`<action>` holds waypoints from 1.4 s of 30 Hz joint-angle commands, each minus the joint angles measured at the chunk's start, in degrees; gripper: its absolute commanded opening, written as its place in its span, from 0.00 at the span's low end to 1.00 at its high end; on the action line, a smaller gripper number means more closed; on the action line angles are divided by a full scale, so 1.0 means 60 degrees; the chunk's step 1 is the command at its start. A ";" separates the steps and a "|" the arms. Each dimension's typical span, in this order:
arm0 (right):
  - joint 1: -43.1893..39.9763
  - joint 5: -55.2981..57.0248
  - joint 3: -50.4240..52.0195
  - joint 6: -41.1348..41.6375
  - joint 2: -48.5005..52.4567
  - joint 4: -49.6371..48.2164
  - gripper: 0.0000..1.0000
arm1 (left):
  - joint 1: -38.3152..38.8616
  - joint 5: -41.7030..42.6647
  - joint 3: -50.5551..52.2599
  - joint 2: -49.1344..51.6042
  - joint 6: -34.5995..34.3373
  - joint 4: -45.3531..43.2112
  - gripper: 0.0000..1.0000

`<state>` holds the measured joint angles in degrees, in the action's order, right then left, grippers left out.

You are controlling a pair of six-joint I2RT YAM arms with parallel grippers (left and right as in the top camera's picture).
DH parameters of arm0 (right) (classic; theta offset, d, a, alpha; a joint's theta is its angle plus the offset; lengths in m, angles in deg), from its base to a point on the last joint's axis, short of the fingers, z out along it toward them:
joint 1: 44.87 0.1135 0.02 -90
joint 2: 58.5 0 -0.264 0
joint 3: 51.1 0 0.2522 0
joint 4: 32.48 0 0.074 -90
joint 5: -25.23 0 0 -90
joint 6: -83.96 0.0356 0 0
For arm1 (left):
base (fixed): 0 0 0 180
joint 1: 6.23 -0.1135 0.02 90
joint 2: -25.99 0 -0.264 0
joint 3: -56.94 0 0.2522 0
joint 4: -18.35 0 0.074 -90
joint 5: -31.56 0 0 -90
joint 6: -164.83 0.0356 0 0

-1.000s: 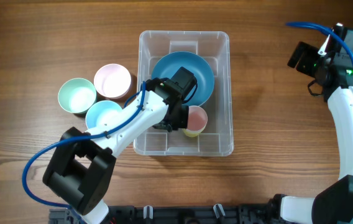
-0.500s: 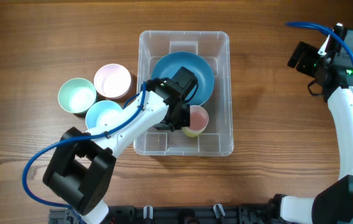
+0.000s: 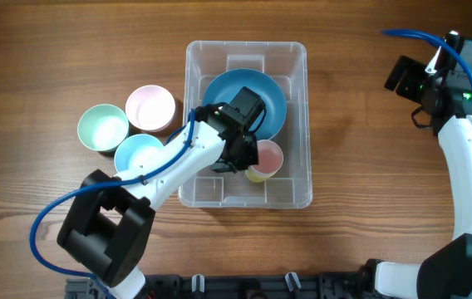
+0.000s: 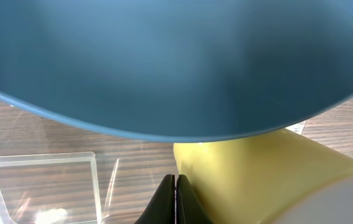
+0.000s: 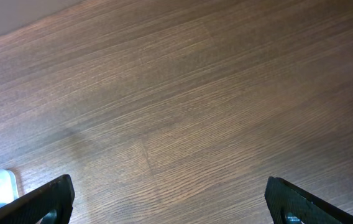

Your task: Pack container

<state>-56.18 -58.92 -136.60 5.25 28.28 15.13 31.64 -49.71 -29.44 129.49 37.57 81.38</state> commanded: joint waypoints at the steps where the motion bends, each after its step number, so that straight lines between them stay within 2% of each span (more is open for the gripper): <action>1: 0.0025 0.0095 -0.0087 -0.0033 -0.0051 -0.0022 1.00 | 0.0044 0.0266 -0.0076 0.0062 -0.0233 -0.0011 0.04; 7: 0.0025 0.0091 -0.0087 -0.0033 -0.0051 -0.0022 1.00 | 0.0044 -0.1300 -0.0076 0.0062 -0.0229 0.0317 0.04; 12: 0.0025 0.0095 -0.0087 -0.0029 -0.0051 -0.0022 1.00 | -0.0098 -0.2838 -0.0080 0.0047 -0.0226 0.0546 0.12; 16: 0.0025 0.0095 -0.0087 -0.0033 -0.0051 -0.0022 1.00 | -0.0375 -0.3388 -0.0131 -0.0015 -0.0222 0.0517 0.14; 21: 0.0025 0.0095 -0.0087 -0.0033 -0.0051 -0.0022 1.00 | -0.0765 -0.4207 -0.0725 -0.0401 0.0579 0.0568 0.18; 24: 0.0025 0.0095 -0.0087 -0.0029 -0.0051 -0.0022 1.00 | -0.0801 -0.4054 -0.1483 -0.0874 0.1290 0.0627 0.21; 30: 0.0025 0.0095 -0.0087 -0.0029 -0.0051 -0.0022 1.00 | -0.0302 -0.2590 -0.2426 -0.1821 0.2422 0.0572 0.29; 31: 0.0025 0.0095 -0.0087 -0.0033 -0.0051 -0.0022 1.00 | -0.0153 -0.2561 -0.2426 -0.1963 0.2539 0.0546 0.31; 34: 0.0025 0.0095 -0.0087 -0.0029 -0.0051 -0.0025 1.00 | 0.0357 -0.2535 -0.2426 -0.2127 0.2692 0.0561 0.55; 38: 0.0025 0.0095 -0.0087 -0.0029 -0.0051 -0.0022 1.00 | 0.1100 -0.1322 -0.2426 -0.2124 0.3898 0.0579 0.53; 39: 0.0025 0.0095 -0.0087 -0.0036 -0.0051 -0.0022 1.00 | 0.1308 -0.1071 -0.2426 -0.2124 0.4069 0.0572 0.55; 41: 0.0025 0.0095 -0.0087 -0.0033 -0.0051 -0.0022 1.00 | 0.1763 -0.1038 -0.2426 -0.2113 0.4182 0.0608 0.68; 42: 0.0025 0.0095 -0.0087 -0.0033 -0.0051 -0.0022 1.00 | 0.1927 -0.1089 -0.2426 -0.2084 0.4182 0.0641 0.69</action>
<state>-56.18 -58.92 -136.60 5.25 28.28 15.13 39.66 -60.25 -43.82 116.58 58.12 84.81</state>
